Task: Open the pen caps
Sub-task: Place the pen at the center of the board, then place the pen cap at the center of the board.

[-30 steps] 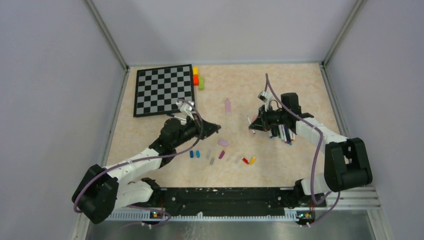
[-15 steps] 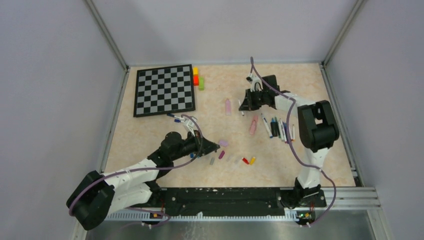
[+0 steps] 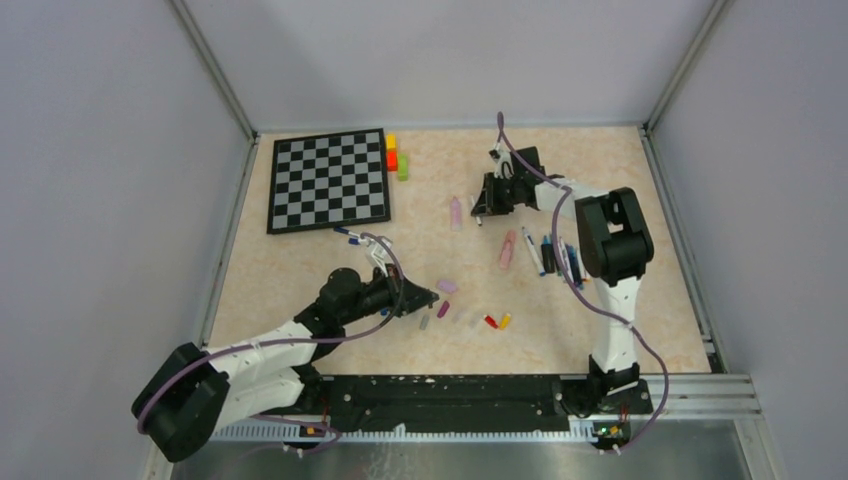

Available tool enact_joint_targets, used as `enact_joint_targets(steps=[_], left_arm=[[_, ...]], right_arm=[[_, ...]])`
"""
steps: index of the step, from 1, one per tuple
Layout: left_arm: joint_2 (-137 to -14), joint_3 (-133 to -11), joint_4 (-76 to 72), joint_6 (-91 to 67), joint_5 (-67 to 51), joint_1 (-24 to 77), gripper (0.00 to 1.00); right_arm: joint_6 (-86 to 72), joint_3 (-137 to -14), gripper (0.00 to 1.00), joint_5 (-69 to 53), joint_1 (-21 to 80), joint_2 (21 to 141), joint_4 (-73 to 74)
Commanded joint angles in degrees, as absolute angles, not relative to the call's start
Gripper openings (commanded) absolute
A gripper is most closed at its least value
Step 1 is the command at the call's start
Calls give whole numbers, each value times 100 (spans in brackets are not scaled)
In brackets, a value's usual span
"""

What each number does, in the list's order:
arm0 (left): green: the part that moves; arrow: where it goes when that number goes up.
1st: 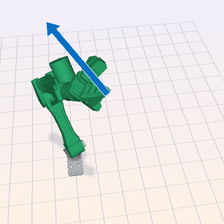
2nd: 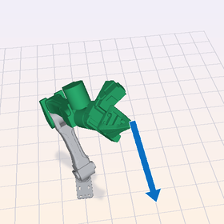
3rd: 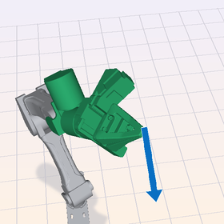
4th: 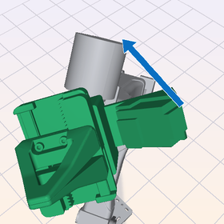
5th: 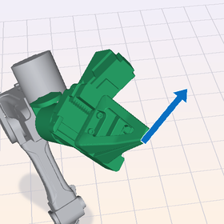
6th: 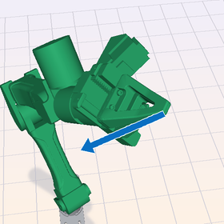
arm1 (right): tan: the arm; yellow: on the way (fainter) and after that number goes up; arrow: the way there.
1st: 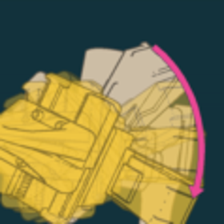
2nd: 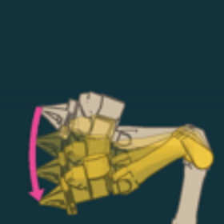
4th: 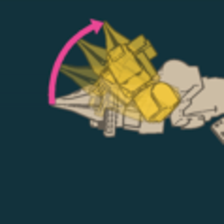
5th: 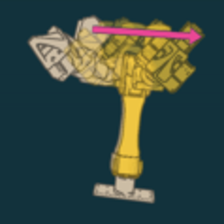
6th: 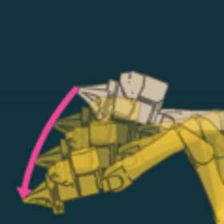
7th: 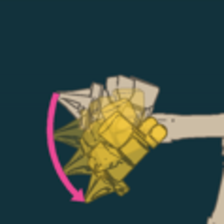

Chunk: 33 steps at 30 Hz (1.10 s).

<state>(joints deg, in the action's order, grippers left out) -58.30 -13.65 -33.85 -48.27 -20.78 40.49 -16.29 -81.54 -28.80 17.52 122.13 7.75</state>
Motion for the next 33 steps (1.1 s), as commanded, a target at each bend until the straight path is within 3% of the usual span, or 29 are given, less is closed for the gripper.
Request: enact_joint_targets(steps=[1, 9, 15, 23, 33], left_arm=[[-5556, -1252, -3743, -4874, -2265, 4070, 0], [-5118, -1332, -3512, -4992, -2461, 4174, 0], [-5508, -1961, -2792, -4738, -2171, 4891, 0], [-7007, -3091, -1900, -4666, -1240, 5539, 0], [-9439, -5411, 377, -4104, -345, 5534, 2]], right_arm=[[-1795, -8248, 23, -2687, 1806, 12066, 816], [-1304, -7665, 32, -2756, 1797, 10899, 809], [407, -6491, 32, -4152, 1514, 9087, 1080], [750, -4878, 31, -5477, 360, 7302, 633], [722, -4869, 31, -5901, 52, 7244, 723]])
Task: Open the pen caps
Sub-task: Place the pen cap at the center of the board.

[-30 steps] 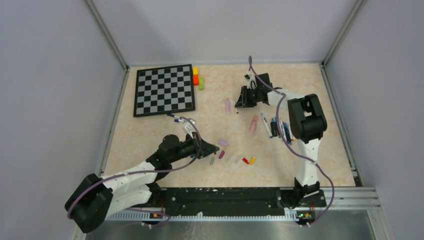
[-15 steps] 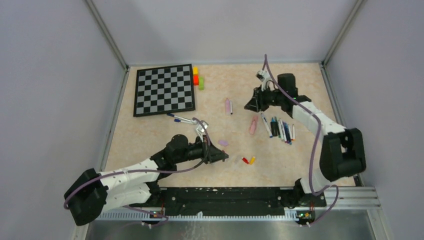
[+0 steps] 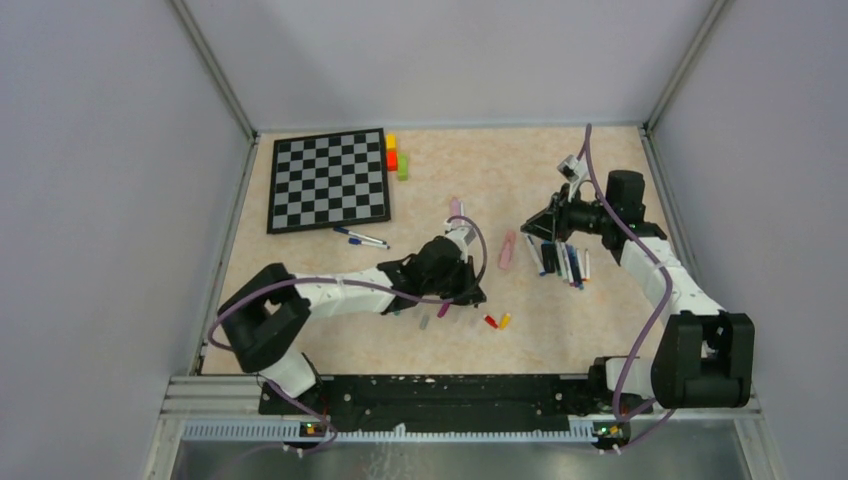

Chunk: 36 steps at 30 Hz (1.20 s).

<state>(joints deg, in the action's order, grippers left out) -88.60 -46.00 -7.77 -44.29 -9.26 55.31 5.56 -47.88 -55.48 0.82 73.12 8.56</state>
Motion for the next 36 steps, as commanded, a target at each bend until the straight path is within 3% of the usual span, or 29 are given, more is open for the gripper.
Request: enact_joint_targets(steps=[1, 7, 13, 26, 36], left_arm=[[-9632, -5651, 585, -4041, -262, 5530, 2], [-10518, -6605, 1497, -3972, 157, 5356, 7], [-10787, -6800, 1674, -3998, 227, 5148, 9], [-10801, -7041, 2015, -3777, 273, 5036, 38], [-9979, -7085, 1916, -3411, 395, 5036, 39]], right_arm=[[733, -4869, 31, -5907, 53, 7217, 733], [747, -4852, 31, -5976, 52, 7178, 738], [738, -4874, 31, -6046, 54, 7222, 770], [769, -4895, 31, -6053, 53, 7307, 823], [902, -4922, 31, -6097, 52, 7317, 935]])
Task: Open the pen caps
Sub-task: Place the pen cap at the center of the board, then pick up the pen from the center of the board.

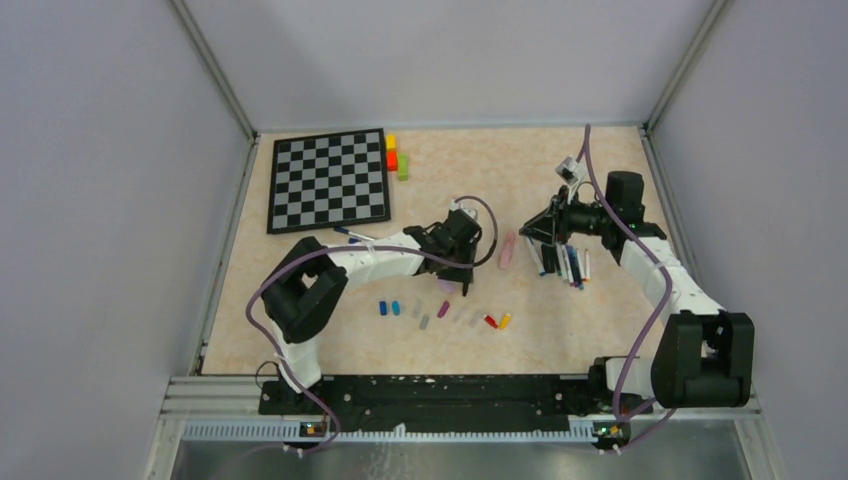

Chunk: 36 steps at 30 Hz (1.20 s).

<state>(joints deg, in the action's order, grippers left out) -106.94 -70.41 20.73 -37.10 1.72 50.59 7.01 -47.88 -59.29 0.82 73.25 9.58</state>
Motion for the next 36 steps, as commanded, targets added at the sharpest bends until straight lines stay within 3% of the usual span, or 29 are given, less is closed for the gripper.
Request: enact_joint_targets(steps=[1, 5, 8, 12, 14, 19, 25, 30, 36], left_arm=[[-9704, -6957, 1805, -3322, 491, 5036, 39], [-8727, -6037, 1178, -2970, 1203, 5028, 42], [-7964, -5266, 797, -2927, 1827, 4956, 60], [-7014, -4266, 167, -3333, 1795, 4302, 94], [-6655, -3856, -136, -3634, 1186, 3674, 99], [-6494, -3543, -163, -4152, 360, 2477, 99], [-7790, -4784, 1982, -5161, 710, 1838, 98], [-8880, -5899, 3229, -5466, 1053, 1785, 69], [-9353, -6286, 3253, -5768, 1206, 1759, 57]], right_arm=[[919, -4922, 31, -6101, 53, 7309, 947], [986, -4939, 31, -6139, 53, 7322, 994], [1026, -4942, 31, -6160, 53, 7317, 1023], [1045, -4939, 31, -6175, 53, 7328, 1020], [1046, -4939, 31, -6174, 53, 7334, 1034], [1063, -4946, 31, -6161, 53, 7356, 1041], [1085, -4948, 31, -6157, 56, 7358, 1066], [1099, -4957, 31, -6148, -29, 7374, 1082], [1121, -4966, 31, -6131, -33, 7383, 1113]])
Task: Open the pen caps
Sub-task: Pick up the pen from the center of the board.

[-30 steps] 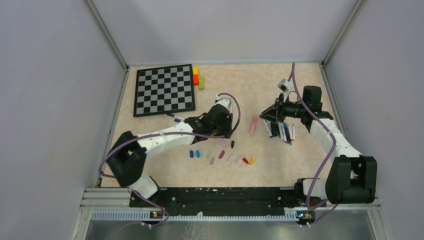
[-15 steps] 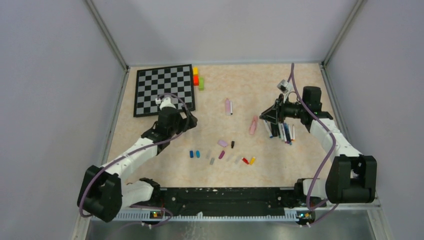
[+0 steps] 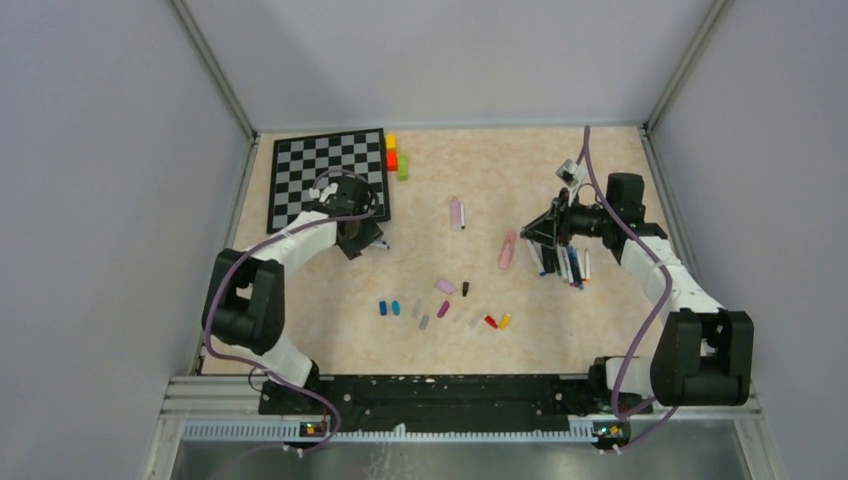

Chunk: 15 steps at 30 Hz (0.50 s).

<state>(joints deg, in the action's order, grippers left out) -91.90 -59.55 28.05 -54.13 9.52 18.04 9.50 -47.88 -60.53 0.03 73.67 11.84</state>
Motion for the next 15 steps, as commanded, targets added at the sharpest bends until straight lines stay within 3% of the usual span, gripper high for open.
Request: enact_joint_targets(steps=[1, 15], left_arm=[[-9424, -6350, 3311, -5837, 1238, 1758, 57], [-10243, -7221, 3778, -6064, 1378, 1731, 48]], right_arm=[[1129, -4972, 31, -6123, -35, 7383, 1120], [1195, -5027, 31, -6099, -35, 7427, 1230]])
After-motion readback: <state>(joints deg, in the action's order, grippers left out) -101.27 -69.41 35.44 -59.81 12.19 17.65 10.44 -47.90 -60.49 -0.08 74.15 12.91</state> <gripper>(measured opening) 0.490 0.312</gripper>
